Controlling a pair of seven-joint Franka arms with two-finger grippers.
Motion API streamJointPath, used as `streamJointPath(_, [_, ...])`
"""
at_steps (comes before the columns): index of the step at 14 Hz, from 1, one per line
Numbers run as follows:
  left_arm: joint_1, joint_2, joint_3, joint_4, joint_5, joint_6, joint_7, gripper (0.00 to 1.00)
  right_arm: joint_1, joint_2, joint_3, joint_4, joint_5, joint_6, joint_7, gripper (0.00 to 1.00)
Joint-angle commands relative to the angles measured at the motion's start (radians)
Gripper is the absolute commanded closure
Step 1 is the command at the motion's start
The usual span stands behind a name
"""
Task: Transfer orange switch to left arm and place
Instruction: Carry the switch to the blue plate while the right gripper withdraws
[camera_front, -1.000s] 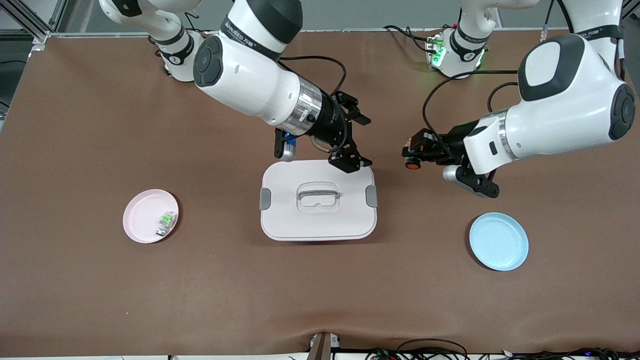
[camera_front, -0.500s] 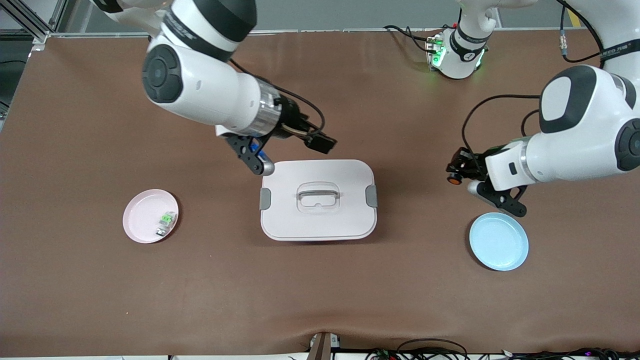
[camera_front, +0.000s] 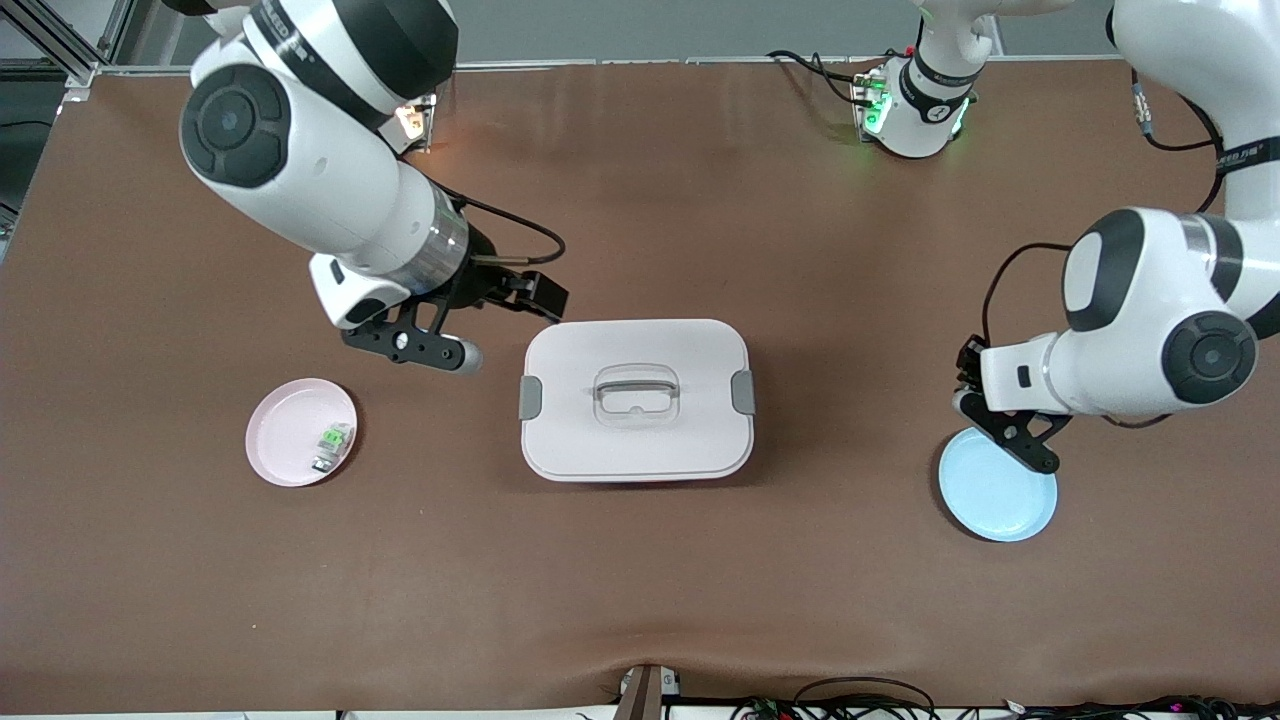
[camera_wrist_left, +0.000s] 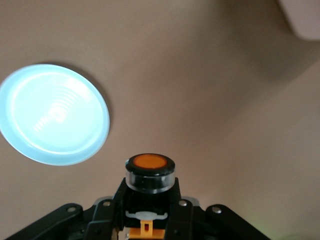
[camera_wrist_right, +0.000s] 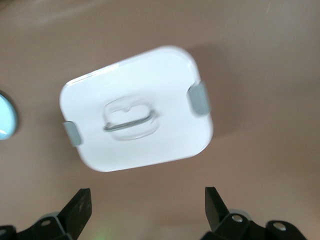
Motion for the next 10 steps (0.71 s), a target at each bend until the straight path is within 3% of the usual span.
streamJointPath(1, [0.008,0.049,-0.003,0.006,0.074,0.084,0.107,1.00,-0.041,-0.025,-0.003,-0.011,-0.086,-0.027,-0.147,0.00])
streamJointPath(5, [0.071,0.109,-0.002,-0.066,0.093,0.308,0.302,1.00,-0.092,-0.044,-0.006,-0.012,-0.138,-0.064,-0.381,0.00])
streamJointPath(10, [0.143,0.214,-0.005,-0.075,0.169,0.512,0.575,1.00,-0.141,-0.048,-0.006,-0.012,-0.286,-0.064,-0.533,0.00])
